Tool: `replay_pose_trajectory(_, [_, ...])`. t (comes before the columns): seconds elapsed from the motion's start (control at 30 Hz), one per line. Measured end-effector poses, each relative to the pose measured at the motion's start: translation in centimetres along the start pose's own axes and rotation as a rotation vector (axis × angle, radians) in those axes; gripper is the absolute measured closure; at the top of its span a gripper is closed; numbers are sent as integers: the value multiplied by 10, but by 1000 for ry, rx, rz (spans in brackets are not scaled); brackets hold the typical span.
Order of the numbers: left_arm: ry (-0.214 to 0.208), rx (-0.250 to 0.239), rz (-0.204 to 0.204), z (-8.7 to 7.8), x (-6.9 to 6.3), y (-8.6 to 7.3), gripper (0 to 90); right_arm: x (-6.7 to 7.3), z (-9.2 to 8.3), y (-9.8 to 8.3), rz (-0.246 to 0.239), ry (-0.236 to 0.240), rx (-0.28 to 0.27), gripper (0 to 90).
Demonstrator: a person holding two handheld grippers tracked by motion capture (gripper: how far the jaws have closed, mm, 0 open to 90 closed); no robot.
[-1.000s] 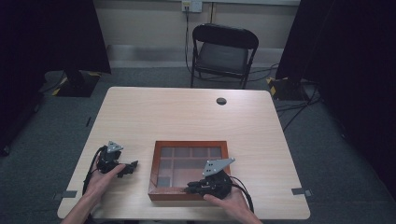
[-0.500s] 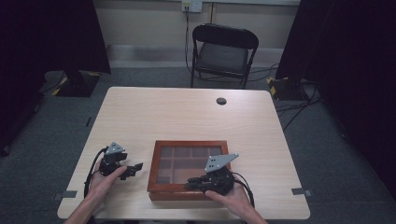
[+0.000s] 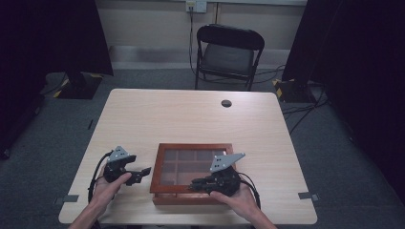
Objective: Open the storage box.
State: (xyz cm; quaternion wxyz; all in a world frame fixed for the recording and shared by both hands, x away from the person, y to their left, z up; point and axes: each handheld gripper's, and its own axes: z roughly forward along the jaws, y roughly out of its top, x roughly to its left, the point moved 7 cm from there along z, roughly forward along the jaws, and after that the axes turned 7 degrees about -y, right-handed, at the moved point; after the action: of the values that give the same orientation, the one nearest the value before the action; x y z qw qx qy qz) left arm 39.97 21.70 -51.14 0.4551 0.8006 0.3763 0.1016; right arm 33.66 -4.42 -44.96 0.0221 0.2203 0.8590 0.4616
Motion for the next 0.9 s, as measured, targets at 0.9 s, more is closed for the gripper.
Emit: replay_pose_trajectory(0.9, [-106,-64,89,7,-28,14,161,-3,-11,16,18,-12,-44,811])
